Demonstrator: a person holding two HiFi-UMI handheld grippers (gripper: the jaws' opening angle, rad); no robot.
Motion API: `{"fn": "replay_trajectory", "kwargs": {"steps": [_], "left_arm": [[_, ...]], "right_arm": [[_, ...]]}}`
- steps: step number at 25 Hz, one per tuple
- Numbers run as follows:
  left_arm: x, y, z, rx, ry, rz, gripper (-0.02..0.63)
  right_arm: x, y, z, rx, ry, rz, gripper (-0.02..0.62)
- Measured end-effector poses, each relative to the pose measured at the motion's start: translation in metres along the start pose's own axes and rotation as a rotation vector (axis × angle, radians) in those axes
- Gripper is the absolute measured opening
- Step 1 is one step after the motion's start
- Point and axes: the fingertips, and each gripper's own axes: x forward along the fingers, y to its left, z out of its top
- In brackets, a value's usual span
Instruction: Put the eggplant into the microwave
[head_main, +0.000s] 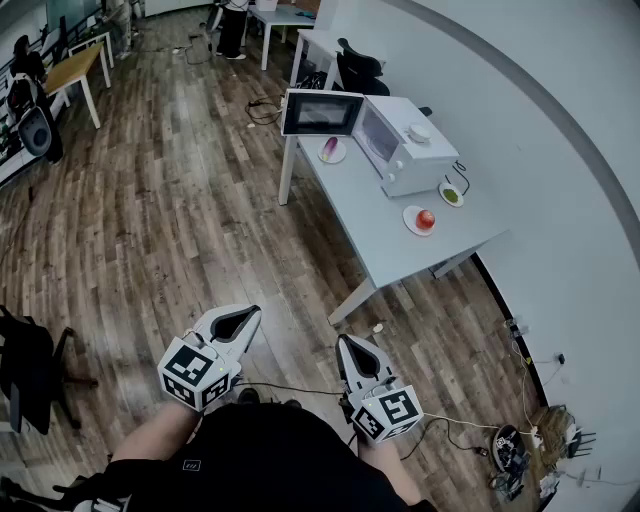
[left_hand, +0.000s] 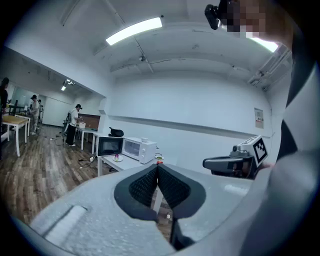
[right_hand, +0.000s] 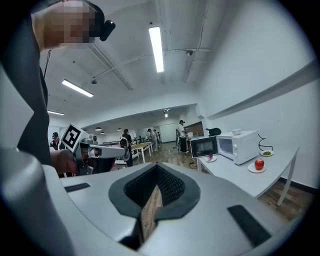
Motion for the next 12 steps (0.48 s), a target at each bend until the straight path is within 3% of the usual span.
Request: {"fn": "replay_trajectory", "kwargs": {"steps": [12], "left_arm": [[0.007, -0.015, 0.001, 0.01, -0.006, -0.013, 0.009]], "right_arm": [[-0.019, -0.005, -0.003, -0.015, -0.014, -0.007, 0.014]]}}
